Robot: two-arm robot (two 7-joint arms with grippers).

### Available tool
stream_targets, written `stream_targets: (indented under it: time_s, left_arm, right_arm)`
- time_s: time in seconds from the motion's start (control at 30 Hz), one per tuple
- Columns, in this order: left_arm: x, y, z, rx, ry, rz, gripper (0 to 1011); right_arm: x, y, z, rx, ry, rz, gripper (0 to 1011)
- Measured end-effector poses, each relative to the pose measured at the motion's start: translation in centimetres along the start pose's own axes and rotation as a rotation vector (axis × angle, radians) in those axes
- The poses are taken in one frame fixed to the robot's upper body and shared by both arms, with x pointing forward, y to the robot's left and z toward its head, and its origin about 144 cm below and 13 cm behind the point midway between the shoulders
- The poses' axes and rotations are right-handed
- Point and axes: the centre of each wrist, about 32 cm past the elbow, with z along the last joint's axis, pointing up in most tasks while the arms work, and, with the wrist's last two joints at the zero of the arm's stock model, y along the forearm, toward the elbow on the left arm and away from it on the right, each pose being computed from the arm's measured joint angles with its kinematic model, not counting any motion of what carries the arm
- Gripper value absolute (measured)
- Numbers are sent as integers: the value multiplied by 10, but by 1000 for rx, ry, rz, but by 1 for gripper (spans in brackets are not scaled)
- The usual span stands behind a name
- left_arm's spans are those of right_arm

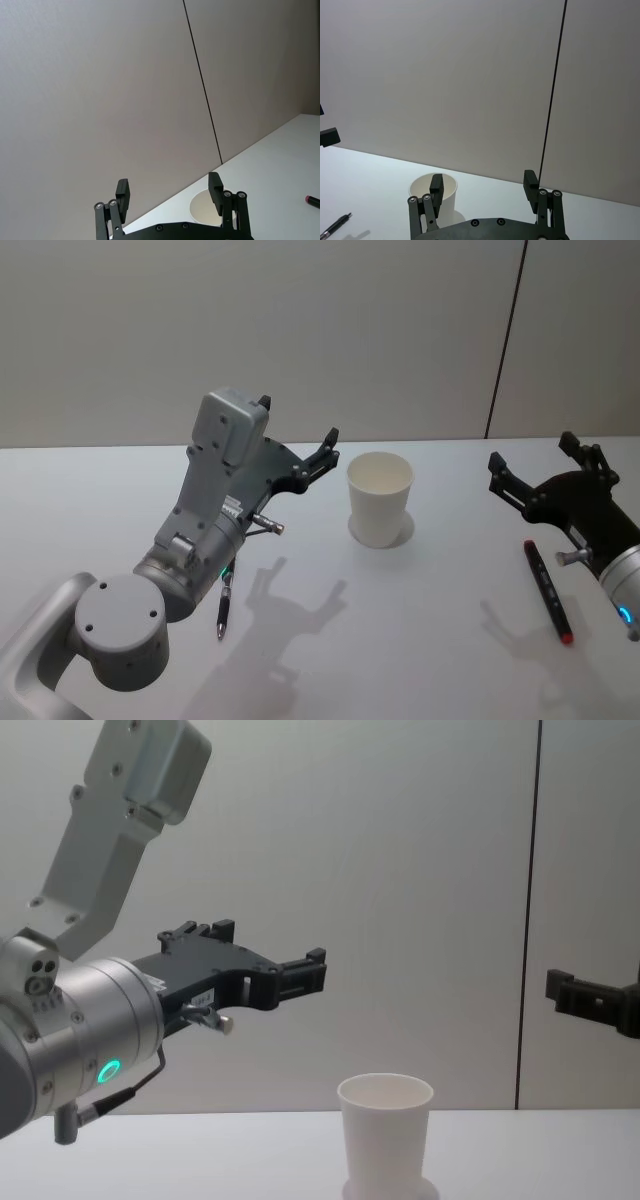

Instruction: Place the pen into the pen holder.

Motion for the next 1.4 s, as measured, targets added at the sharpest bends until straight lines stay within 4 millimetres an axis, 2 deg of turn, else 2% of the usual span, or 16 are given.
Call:
stream_targets:
  time_s: [0.3, 0.73, 1.4]
  left_arm:
    - [0, 0, 0, 0, 0, 0, 1003]
    - [0, 0, 0, 0, 0, 0, 1003]
    - [0, 0, 0, 0, 0, 0, 1003]
  right_arm:
    - [-6, 0, 3, -10, -28, -12, 1001]
    - [-12, 4, 11, -118, -37, -55, 1002]
    - [-8, 23, 17, -314, -44, -116, 1002]
